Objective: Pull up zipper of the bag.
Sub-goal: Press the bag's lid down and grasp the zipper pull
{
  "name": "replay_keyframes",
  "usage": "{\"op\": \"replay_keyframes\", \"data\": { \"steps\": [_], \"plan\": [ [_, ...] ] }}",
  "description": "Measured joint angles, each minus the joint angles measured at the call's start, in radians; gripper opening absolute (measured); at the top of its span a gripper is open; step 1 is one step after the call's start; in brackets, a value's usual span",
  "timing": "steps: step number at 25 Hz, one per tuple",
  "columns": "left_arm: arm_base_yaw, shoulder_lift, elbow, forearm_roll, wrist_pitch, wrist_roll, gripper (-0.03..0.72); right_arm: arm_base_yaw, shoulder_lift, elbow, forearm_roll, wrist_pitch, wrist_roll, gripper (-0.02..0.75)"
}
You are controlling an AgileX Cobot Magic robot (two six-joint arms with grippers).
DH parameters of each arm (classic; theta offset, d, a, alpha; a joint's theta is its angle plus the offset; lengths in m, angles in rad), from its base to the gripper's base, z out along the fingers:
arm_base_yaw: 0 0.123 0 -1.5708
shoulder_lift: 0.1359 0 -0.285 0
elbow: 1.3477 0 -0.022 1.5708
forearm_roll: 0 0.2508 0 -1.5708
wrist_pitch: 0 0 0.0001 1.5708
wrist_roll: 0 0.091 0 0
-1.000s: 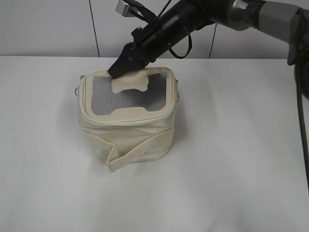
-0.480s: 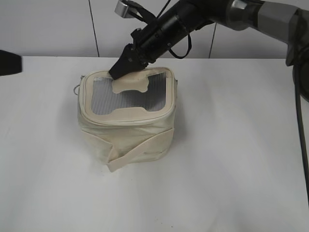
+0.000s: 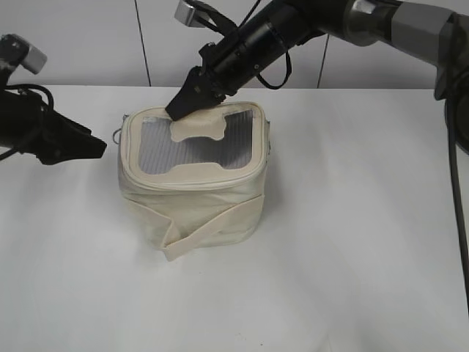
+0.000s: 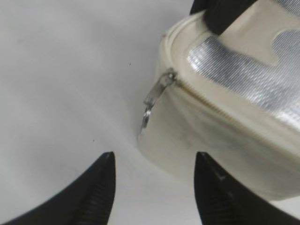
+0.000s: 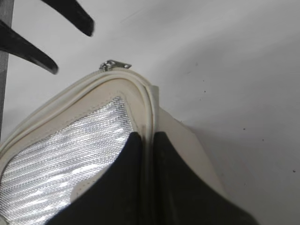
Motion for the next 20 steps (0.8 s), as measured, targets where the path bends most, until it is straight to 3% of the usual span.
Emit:
{"op": "replay_keyframes", "data": {
  "steps": [3,9,14,20],
  "plan": [
    [0.0,0.059,-0.004,-0.003,-0.041,0.077,0.443,0.0,0.0,0.0,-0.001,0.0,0.001,0.054],
    [-0.05,0.085,-0.013,-0.065,-0.139,0.208,0.457,0.0,0.0,0.0,-0.001,0.001,0.004,0.054],
    [-0.152,0.085,-0.013,-0.075,-0.333,0.246,0.459,0.0,0.0,0.0,-0.002,0.001,0.008,0.054],
    [-0.169,0.122,-0.056,-0.093,-0.355,0.275,0.458,0.0,0.0,0.0,-0.004,0.001,0.013,0.054]
  ]
}}
